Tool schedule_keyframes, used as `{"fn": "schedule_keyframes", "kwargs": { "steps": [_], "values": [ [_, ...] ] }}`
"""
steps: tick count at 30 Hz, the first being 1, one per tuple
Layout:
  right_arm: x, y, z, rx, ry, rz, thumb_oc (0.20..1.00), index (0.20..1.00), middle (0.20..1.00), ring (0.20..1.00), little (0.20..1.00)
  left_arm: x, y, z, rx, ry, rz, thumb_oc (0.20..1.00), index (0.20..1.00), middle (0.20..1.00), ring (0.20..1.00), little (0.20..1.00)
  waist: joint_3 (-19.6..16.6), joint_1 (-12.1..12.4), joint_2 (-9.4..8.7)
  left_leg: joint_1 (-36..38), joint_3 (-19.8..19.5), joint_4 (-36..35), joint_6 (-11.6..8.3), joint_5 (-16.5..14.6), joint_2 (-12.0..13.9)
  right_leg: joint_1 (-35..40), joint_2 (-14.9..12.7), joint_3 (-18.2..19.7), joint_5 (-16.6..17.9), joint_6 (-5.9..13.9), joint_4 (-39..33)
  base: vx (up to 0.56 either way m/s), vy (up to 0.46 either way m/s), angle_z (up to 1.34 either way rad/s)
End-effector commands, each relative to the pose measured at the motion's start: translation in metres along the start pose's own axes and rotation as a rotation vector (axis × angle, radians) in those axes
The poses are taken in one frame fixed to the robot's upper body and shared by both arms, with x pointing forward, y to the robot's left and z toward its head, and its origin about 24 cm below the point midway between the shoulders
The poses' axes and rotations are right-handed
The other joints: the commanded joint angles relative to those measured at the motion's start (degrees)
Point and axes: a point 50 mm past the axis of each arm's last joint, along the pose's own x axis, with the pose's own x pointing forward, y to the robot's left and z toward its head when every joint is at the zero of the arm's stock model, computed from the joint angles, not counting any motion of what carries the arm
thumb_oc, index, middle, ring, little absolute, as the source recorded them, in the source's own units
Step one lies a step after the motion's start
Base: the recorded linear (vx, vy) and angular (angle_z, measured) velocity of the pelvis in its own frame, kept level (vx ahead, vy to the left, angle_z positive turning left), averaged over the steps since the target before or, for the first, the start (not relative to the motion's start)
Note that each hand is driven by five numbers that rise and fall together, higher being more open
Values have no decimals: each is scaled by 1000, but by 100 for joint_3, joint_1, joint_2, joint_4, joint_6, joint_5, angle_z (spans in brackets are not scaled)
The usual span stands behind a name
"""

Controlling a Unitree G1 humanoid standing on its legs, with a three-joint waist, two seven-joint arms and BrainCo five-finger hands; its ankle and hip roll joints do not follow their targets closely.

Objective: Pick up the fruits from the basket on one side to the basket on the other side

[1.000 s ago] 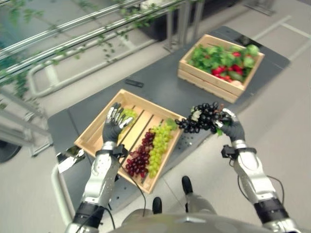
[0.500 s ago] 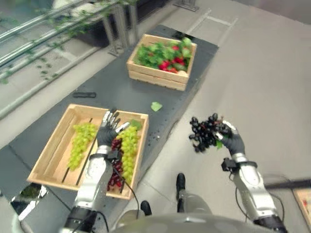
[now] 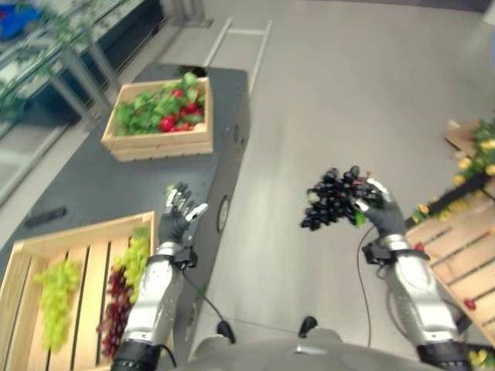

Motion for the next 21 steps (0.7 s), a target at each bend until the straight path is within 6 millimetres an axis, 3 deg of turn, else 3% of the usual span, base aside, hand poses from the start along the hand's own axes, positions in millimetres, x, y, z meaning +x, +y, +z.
{"fn": "schedule_keyframes", "kwargs": {
  "steps": [1,2,4,5,6,7,8,9,10,11,12,13,14,15,17,18,21],
  "values": [
    [13,10,54,25,-283,62,200,200,200,200,200,10,-8,35,12,-176,-58,1000,1000,1000,1000,1000,-91,63,-141,-289,130,-28,61,18,-91,129,-134,407,-170,473,-255,-5,-273,-39],
    [15,10,58,20,-297,77,200,200,200,200,200,11,-10,36,-8,-185,-64,1000,1000,1000,1000,1000,-34,10,-143,-344,23,174,-9,0,35,117,33,587,-225,387,-280,-6,-270,-39],
    [16,9,61,12,-311,81,200,200,200,200,200,12,-11,37,-16,-188,-67,1000,1000,1000,1000,1000,8,-7,-145,-402,-48,388,-45,-52,112,133,116,663,-251,326,-294,3,-215,-50],
    [17,8,64,1,-321,85,200,200,200,200,200,13,-13,37,-22,-188,-72,1000,1000,1000,1000,1000,52,1,-160,-465,-201,559,-75,-71,136,147,165,749,-267,286,-309,-110,-298,-43],
    [19,7,68,-21,-335,92,200,200,200,200,200,17,-19,37,-43,-195,-83,1000,1000,1000,1000,1000,197,74,-224,-733,-747,1054,-78,-101,51,79,233,943,-133,145,-355,-115,-207,-26],
    [20,7,69,-22,-336,92,200,200,200,200,200,17,-19,37,-43,-195,-83,1000,1000,1000,1000,1000,199,69,-220,-745,-755,1075,-78,-113,56,80,234,936,-135,145,-354,-115,-220,-40],
    [21,8,70,-32,-341,113,200,200,200,200,200,17,-20,35,-47,-185,-87,1000,1000,1000,1000,1000,220,150,-243,-777,-1459,1254,33,-409,-347,66,325,1187,-96,103,-433,1,-122,-87],
    [21,9,71,-42,-339,127,200,200,200,200,200,17,-20,35,-51,-184,-85,1000,1000,1000,1000,1000,224,174,-240,-788,-1683,1379,98,-573,-544,40,384,1341,-59,86,-445,-6,-121,-95],
    [21,9,71,-42,-340,127,200,200,200,200,200,17,-20,35,-50,-185,-85,1000,1000,1000,1000,1000,216,176,-244,-806,-1678,1376,102,-557,-548,23,380,1345,-42,86,-452,9,-80,-91],
    [20,9,71,-54,-333,149,200,200,200,200,200,16,-19,32,-53,-174,-79,1000,1000,1000,1000,1000,206,177,-228,-751,-1896,1593,216,-848,-848,15,478,1565,18,67,-513,0,-42,-76],
    [20,9,71,-54,-333,149,200,200,200,200,200,16,-19,32,-52,-174,-79,1000,1000,1000,1000,1000,189,179,-236,-777,-1889,1586,219,-825,-856,-11,471,1571,37,67,-522,-2,-41,-79],
    [20,9,71,-53,-332,162,200,200,200,200,200,15,-19,32,-55,-175,-79,1000,1000,1000,1000,1000,176,178,-210,-780,-2015,1855,264,-913,-1040,-59,531,1703,68,49,-517,-41,20,-74],
    [19,10,69,-59,-325,173,200,200,200,200,200,14,-19,31,-53,-168,-81,1000,1000,1000,1000,1000,168,206,-139,-759,-2363,2131,287,-942,-1415,-157,682,1915,137,27,-495,-67,35,-81],
    [19,11,68,-51,-322,168,200,200,200,200,200,14,-19,30,-52,-164,-75,1000,1000,1000,1000,1000,163,202,-126,-718,-2530,2158,341,-980,-1573,-274,754,2059,232,57,-482,-90,44,-83],
    [19,11,67,-43,-321,164,200,200,200,200,200,14,-18,30,-52,-163,-75,1000,1000,1000,1000,1000,133,188,-137,-725,-2527,2027,390,-1000,-1587,-363,753,2114,298,92,-492,-92,42,-75],
    [19,9,68,-16,-330,150,200,200,200,200,200,13,-13,31,-41,-169,-60,1000,1000,1000,1000,1000,111,19,-130,-588,-2306,1660,499,-1200,-1340,-521,718,2121,383,201,-453,-83,49,-45],
    [16,7,68,4,-337,130,200,200,200,200,200,13,-13,33,-21,-178,-72,1000,1000,1000,1000,1000,37,-59,-162,-385,-2201,1036,572,-1128,-1327,-719,697,2133,541,307,-433,-130,126,-11]
  ]
}}
